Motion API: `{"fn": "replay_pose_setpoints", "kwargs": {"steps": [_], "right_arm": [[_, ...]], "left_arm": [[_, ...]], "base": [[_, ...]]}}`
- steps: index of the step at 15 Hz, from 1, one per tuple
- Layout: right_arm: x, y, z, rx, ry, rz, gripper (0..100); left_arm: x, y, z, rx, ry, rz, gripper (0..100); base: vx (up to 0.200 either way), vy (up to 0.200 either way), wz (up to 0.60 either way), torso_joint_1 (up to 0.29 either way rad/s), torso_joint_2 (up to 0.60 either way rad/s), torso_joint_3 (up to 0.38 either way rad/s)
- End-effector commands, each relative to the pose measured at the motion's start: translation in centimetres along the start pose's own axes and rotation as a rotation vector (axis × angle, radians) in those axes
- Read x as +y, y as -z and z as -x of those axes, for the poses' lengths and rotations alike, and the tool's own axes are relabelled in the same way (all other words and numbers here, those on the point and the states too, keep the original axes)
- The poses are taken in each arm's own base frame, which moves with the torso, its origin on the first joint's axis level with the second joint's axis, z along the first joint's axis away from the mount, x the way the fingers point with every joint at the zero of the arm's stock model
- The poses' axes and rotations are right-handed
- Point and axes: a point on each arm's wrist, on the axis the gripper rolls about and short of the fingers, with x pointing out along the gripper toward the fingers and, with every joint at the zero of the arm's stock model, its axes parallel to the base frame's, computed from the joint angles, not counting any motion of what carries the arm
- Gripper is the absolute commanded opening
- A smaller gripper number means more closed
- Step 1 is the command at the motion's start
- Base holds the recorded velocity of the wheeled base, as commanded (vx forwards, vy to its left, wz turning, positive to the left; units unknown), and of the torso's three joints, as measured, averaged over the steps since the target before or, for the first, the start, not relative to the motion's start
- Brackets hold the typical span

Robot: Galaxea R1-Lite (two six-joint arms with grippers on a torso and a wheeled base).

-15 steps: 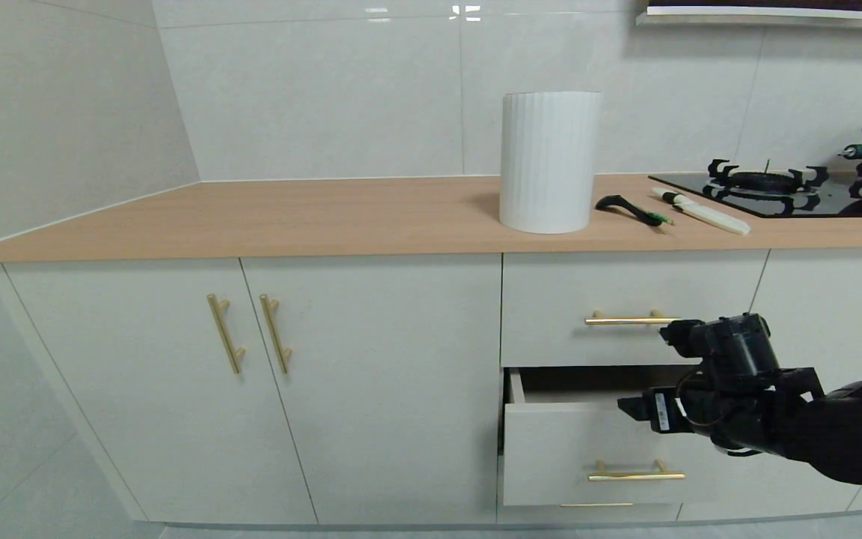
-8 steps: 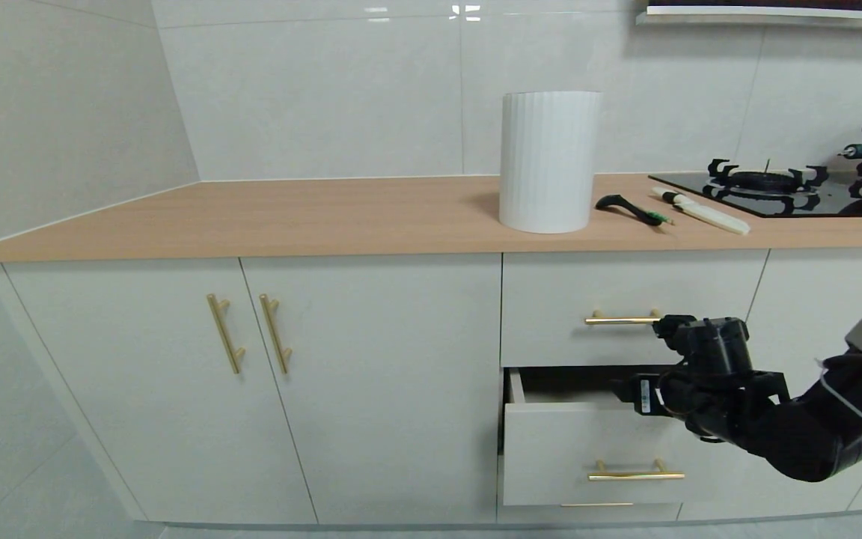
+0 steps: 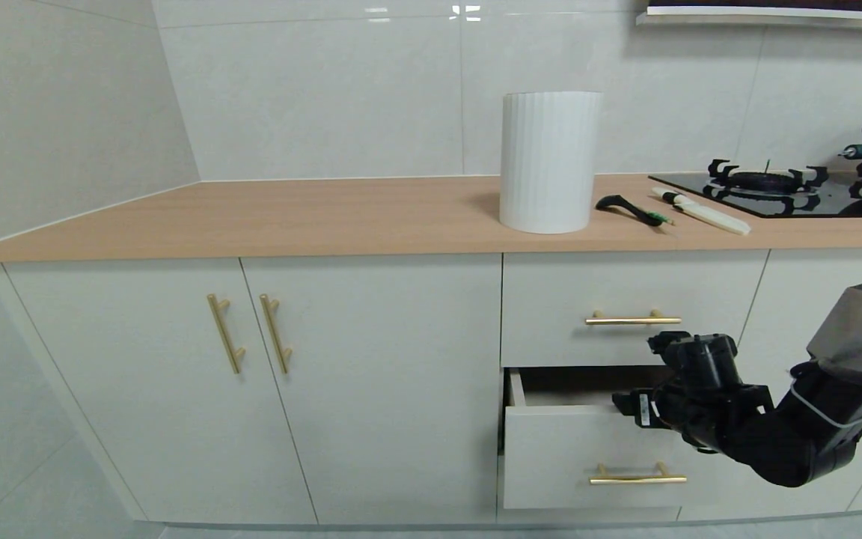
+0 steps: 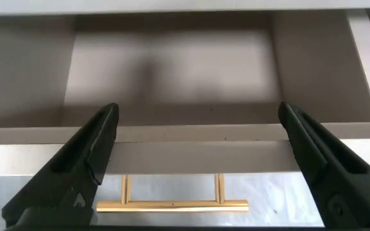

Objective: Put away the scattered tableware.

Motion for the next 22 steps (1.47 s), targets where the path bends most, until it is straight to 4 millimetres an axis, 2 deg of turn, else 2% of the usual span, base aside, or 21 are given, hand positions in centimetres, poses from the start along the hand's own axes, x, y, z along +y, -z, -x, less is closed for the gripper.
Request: {"fn": "replay_pose_setpoints", "kwargs": {"steps": [1, 6, 9, 10, 11, 16, 22], "right_arm": [[0.0, -0.6, 1.3, 0.004, -0.009, 0.008, 100], [0.8, -0.1, 3.5, 0.099, -0.030, 0.061, 100], [0.5, -0.3, 5.2, 0.150, -0.048, 0.125, 100], [0.5, -0.3, 5.2, 0.150, -0.048, 0.125, 100], [0.5, -0.4, 6.8, 0.199, -0.074, 0.161, 100], [0.4, 0.1, 10.0, 0.338, -0.085, 0.284, 100], [0.1, 1.2, 15.0, 0.508, -0.132, 0.512, 100]], "left_arm": [[0.0, 0.0, 0.0, -0.001, -0.001, 0.001, 100], [0.0, 0.0, 0.0, 0.000, -0.001, 0.001, 100], [0.0, 0.0, 0.0, -0.001, -0.001, 0.001, 100], [0.0, 0.0, 0.0, -0.001, -0.001, 0.001, 100], [0.0, 0.0, 0.0, -0.001, -0.001, 0.001, 100], [0.0, 0.0, 0.0, -0.001, 0.000, 0.001, 100], [0.0, 0.0, 0.0, 0.000, 0.000, 0.001, 100]], "base": [[0.000, 0.000, 0.00, 0.000, 0.00, 0.000], [0.000, 0.000, 0.00, 0.000, 0.00, 0.000], [0.000, 0.000, 0.00, 0.000, 0.00, 0.000], [0.000, 0.000, 0.00, 0.000, 0.00, 0.000], [0.000, 0.000, 0.00, 0.000, 0.00, 0.000], [0.000, 0.000, 0.00, 0.000, 0.00, 0.000], [0.000, 0.000, 0.00, 0.000, 0.00, 0.000]]}}
